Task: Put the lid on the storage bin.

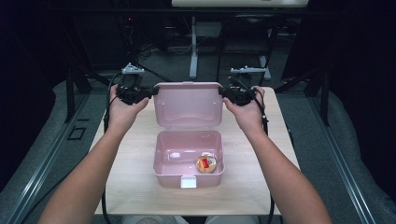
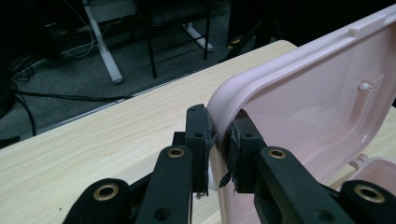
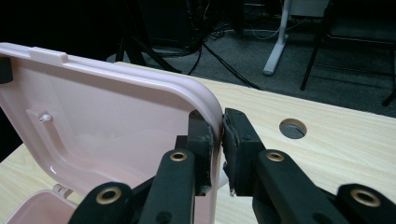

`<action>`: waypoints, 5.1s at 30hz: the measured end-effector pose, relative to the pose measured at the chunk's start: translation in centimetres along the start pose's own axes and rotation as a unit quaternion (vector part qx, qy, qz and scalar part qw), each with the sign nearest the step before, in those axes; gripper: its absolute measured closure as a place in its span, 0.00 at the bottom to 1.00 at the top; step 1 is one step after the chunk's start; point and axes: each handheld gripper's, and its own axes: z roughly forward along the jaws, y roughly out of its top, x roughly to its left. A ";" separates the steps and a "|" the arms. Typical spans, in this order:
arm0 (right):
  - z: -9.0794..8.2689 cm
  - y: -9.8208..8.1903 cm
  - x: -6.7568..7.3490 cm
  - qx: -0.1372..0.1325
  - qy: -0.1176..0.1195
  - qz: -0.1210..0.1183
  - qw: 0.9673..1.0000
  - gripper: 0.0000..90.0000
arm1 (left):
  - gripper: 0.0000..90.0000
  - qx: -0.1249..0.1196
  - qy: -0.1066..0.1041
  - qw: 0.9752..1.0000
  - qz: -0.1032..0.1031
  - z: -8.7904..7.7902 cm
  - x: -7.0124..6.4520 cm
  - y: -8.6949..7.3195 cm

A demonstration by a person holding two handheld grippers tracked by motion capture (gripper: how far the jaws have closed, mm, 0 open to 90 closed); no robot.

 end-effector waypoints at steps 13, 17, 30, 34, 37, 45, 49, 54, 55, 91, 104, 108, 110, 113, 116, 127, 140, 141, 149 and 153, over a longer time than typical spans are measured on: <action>-0.3 -0.2 0.3 0.005 0.001 -0.006 1.000 0.89 | 0.88 -0.002 -0.002 1.000 0.002 0.0 0.0 -0.4; -0.4 -0.2 0.3 0.004 0.001 -0.009 1.000 0.88 | 0.88 -0.004 -0.004 1.000 0.000 -0.1 0.1 -0.5; -1.0 -0.5 0.7 0.005 0.010 -0.012 1.000 0.83 | 0.84 -0.007 -0.027 1.000 -0.011 -0.8 0.0 -0.7; -1.2 -0.8 1.0 0.005 0.011 -0.017 1.000 0.80 | 0.84 -0.009 -0.031 0.999 -0.011 -1.0 0.0 -0.8; -1.4 -0.8 1.1 0.004 0.012 -0.020 1.000 0.79 | 0.82 -0.010 -0.038 0.999 -0.015 -1.2 -0.1 -0.9; -2.1 -1.3 1.0 0.002 0.030 -0.021 0.999 0.76 | 0.75 -0.017 -0.052 0.998 -0.015 -1.5 -0.4 -1.2; -2.4 -1.6 1.2 -0.002 0.032 -0.028 0.999 0.73 | 0.70 -0.016 -0.061 0.998 -0.017 -1.7 -0.6 -1.2; -2.5 -1.6 1.4 -0.003 0.034 -0.037 0.999 0.70 | 0.66 -0.015 -0.065 0.998 -0.011 -1.7 -0.8 -1.2; -2.5 -1.6 1.4 -0.002 0.035 -0.038 0.999 0.70 | 0.66 -0.015 -0.066 0.998 -0.009 -1.7 -0.8 -1.2; -3.2 -2.4 2.4 -0.014 0.056 -0.054 0.997 0.59 | 0.55 -0.021 -0.102 0.995 0.003 -2.4 -1.8 -2.1; -3.5 -3.0 2.6 -0.021 0.062 -0.057 0.996 0.56 | 0.54 -0.019 -0.105 0.994 0.014 -2.7 -2.1 -2.5; -3.6 -3.1 2.7 -0.019 0.064 -0.058 0.996 0.56 | 0.52 -0.019 -0.108 0.994 0.010 -2.7 -2.2 -2.7; -3.7 -3.2 2.7 -0.017 0.064 -0.061 0.996 0.55 | 0.52 -0.020 -0.111 0.994 0.008 -2.7 -2.2 -2.8; -3.7 -3.3 2.7 -0.019 0.066 -0.062 0.996 0.54 | 0.51 -0.020 -0.116 0.993 0.004 -2.8 -2.2 -3.0; -3.8 -3.5 2.7 -0.017 0.070 -0.060 0.996 0.54 | 0.50 -0.018 -0.119 0.993 0.003 -2.8 -2.2 -3.1; -4.3 -3.9 2.9 -0.015 0.071 -0.072 0.995 0.52 | 0.49 -0.020 -0.124 0.992 0.008 -3.2 -2.6 -3.6; -4.7 -4.6 3.2 -0.021 0.071 -0.083 0.994 0.51 | 0.48 -0.015 -0.122 0.992 0.023 -3.6 -3.0 -4.0; -4.8 -4.6 3.2 -0.020 0.071 -0.083 0.994 0.51 | 0.48 -0.016 -0.121 0.992 0.024 -3.7 -3.0 -4.1; -5.1 -5.1 3.2 -0.018 0.074 -0.086 0.993 0.50 | 0.46 -0.018 -0.120 0.992 0.028 -3.9 -3.2 -4.5; -5.2 -5.3 3.1 -0.018 0.076 -0.084 0.993 0.50 | 0.45 -0.019 -0.121 0.992 0.025 -4.1 -3.1 -4.8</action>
